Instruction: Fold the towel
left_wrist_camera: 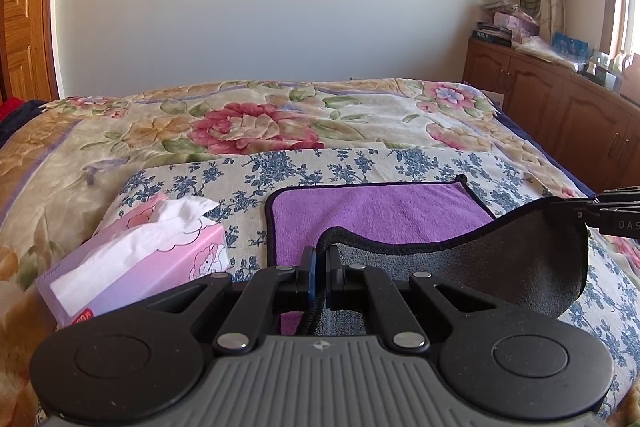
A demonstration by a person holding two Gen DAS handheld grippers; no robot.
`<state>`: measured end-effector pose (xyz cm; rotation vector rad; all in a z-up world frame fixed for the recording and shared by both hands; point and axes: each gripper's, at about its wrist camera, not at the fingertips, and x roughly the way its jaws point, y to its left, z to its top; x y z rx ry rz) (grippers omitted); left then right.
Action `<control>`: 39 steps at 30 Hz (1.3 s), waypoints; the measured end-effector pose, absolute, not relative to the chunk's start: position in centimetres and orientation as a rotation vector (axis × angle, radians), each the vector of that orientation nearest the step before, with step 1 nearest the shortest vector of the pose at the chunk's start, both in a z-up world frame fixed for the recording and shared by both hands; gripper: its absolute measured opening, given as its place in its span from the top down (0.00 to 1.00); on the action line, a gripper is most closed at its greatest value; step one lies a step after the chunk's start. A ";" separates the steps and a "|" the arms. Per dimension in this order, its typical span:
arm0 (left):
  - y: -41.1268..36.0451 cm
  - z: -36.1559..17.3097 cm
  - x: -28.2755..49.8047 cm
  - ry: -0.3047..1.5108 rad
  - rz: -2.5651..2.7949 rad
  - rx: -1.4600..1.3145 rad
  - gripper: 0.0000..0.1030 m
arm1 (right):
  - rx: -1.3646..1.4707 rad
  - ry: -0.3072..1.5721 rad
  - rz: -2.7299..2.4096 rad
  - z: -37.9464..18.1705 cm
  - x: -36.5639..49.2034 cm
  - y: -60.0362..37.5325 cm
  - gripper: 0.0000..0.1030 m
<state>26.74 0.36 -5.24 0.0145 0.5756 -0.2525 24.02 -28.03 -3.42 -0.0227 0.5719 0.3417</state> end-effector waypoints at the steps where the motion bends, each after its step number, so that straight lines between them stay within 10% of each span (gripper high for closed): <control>1: 0.3 -5.2 26.9 0.577 -0.254 0.015 0.95 | -0.023 0.569 0.340 -3.4 24.1 -28.1 0.96; 39: -1.8 -3.2 34.8 0.530 -0.227 0.064 0.95 | -0.120 0.517 0.291 -2.7 31.0 -28.0 0.96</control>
